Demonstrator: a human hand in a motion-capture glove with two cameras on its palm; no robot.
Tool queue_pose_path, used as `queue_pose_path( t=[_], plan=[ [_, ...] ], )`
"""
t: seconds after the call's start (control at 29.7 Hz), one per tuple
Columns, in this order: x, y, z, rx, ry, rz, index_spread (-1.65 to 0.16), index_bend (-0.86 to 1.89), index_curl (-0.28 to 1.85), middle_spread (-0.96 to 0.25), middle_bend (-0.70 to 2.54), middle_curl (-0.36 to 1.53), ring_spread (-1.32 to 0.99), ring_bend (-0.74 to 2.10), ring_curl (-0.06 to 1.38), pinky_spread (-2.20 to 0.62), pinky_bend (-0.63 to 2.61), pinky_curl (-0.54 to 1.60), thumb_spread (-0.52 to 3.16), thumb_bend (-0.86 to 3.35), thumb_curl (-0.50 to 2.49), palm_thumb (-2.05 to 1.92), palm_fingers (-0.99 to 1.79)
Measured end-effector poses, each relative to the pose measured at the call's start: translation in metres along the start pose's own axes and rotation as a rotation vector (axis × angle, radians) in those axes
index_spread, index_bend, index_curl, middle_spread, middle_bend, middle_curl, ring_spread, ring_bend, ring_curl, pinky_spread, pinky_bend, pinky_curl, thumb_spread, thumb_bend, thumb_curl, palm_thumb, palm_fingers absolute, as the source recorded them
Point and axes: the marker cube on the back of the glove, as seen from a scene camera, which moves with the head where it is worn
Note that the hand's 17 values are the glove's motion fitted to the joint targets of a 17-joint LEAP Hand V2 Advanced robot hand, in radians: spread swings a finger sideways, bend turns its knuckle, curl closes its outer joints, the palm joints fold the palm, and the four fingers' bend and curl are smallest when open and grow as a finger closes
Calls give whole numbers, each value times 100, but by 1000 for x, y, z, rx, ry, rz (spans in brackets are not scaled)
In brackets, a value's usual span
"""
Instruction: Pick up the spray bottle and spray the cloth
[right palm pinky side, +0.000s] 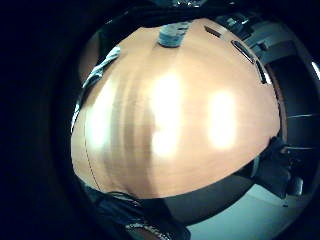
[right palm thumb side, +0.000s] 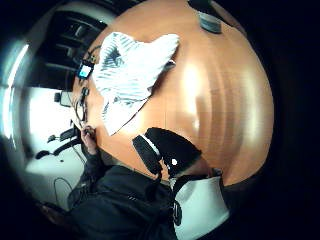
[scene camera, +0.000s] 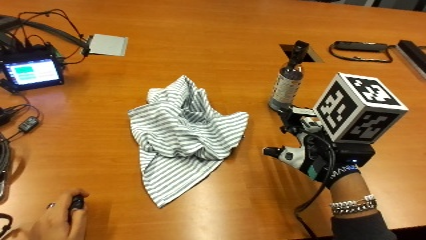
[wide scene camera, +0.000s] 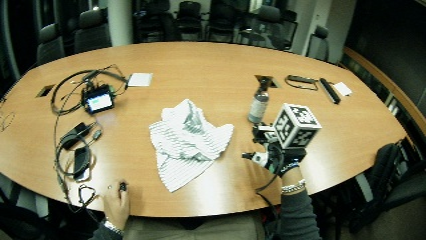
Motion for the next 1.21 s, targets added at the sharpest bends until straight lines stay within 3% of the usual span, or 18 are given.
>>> queue_pose_path(
  t=[0.27, 0.67, 1.21],
  plan=[
    [5, 4, 11, -23, 10, 10, -33, 22, 17, -6, 24, 14, -3, 22, 11, 20, 34, 16, 71, 12, 12, 33, 38],
    [-35, -39, 12, -44, 46, -72, -39, 17, 23, -6, 20, 21, -3, 26, 17, 24, 31, 22, 93, 7, 18, 41, 41],
    [28, -115, 1, 41, 60, 76, -38, 12, 25, -8, 20, 28, -6, 40, 25, 24, 32, 27, 110, 8, 25, 60, 63]
  ],
)
